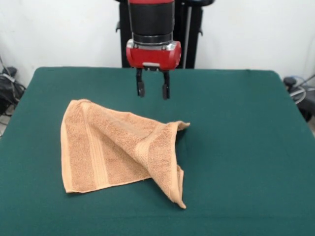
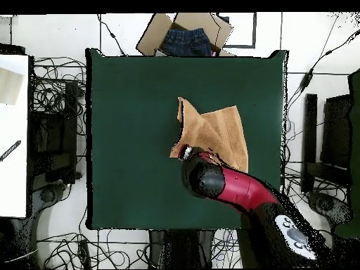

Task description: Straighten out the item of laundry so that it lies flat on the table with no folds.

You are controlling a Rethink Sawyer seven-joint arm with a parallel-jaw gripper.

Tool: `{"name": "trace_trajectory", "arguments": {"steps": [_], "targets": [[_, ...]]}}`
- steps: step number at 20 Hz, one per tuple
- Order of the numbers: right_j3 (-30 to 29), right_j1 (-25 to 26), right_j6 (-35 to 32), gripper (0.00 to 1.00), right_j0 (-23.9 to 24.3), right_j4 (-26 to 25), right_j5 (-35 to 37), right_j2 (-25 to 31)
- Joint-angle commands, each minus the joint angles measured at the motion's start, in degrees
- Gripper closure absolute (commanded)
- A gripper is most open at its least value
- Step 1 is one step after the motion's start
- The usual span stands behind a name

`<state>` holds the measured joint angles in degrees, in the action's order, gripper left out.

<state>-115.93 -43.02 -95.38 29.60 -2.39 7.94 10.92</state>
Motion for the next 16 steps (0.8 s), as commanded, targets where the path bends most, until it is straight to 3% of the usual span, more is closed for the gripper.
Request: {"name": "trace_trajectory", "arguments": {"steps": [1,9,16], "targets": [[0.2,-1.7,-15.9,0.0,-8.9,5.8,6.9,-7.4],[3.5,6.9,-14.8,0.0,-11.3,7.8,-2.9,-9.8],[4.5,9.4,-11.6,0.0,-6.9,6.6,-5.8,-6.1]]}}
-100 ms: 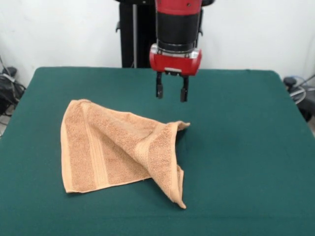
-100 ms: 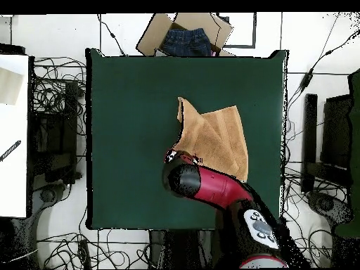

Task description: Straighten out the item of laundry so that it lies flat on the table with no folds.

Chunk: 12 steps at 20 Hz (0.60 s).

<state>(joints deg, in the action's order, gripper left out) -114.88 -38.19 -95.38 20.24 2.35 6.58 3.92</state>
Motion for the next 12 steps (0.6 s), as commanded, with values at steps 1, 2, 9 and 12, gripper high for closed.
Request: {"name": "trace_trajectory", "arguments": {"steps": [1,2,9,12], "targets": [[3.5,4.8,-11.3,0.0,3.3,1.6,-4.7,1.6],[3.4,4.9,-11.1,0.0,3.9,1.4,-5.1,2.1],[4.1,4.6,-11.2,0.0,3.8,2.4,-4.4,1.7],[6.5,4.8,-11.2,0.0,2.1,4.3,-0.2,0.0]]}}
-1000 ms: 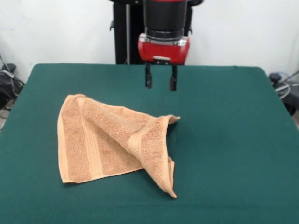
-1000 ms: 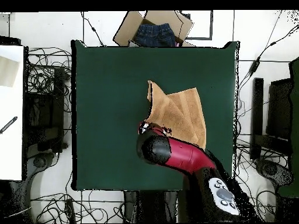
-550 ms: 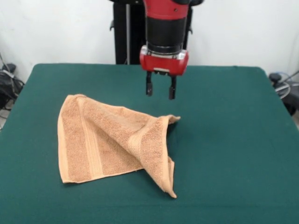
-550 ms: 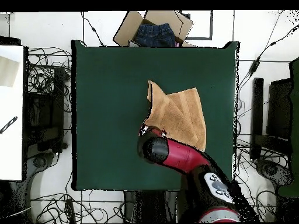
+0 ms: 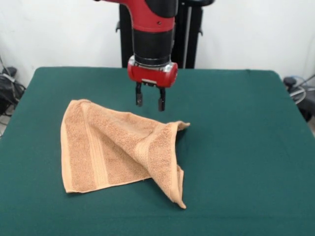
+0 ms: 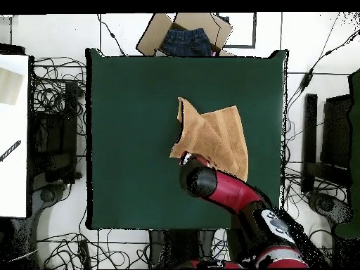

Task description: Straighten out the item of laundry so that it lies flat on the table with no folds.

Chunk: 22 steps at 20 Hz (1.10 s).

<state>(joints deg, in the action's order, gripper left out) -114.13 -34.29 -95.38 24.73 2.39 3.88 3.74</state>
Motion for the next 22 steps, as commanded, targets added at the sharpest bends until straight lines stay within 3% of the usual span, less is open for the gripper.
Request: {"name": "trace_trajectory", "arguments": {"steps": [1,10,22], "targets": [[6.6,1.4,-10.9,0.0,-2.5,4.3,2.9,0.1],[9.7,4.4,-12.0,0.0,-6.0,6.0,1.9,-2.7],[9.8,8.0,-11.6,0.0,-4.1,4.8,-3.4,-0.5]]}}
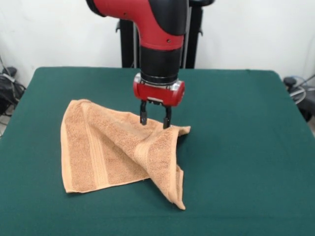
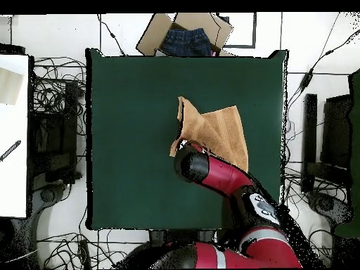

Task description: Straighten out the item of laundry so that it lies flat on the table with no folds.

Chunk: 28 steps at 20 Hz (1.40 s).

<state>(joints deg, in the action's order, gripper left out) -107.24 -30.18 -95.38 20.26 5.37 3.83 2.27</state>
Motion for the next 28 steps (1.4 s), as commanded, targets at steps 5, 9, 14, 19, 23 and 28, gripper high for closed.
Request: {"name": "trace_trajectory", "arguments": {"steps": [5,9,14,19,23,28], "targets": [[3.8,8.6,-11.5,0.0,1.8,-0.4,-9.6,2.4],[4.2,10.9,-11.2,0.0,3.0,-1.4,-12.4,3.6],[4.4,12.3,-10.5,0.0,3.6,-1.6,-13.8,4.2],[4.8,12.4,-9.7,0.0,3.5,-1.5,-12.0,4.0],[5.4,12.4,-8.6,1.0,3.7,-2.3,-11.6,3.9],[5.2,12.2,-8.7,1.0,3.2,-1.8,-11.0,3.4]]}}
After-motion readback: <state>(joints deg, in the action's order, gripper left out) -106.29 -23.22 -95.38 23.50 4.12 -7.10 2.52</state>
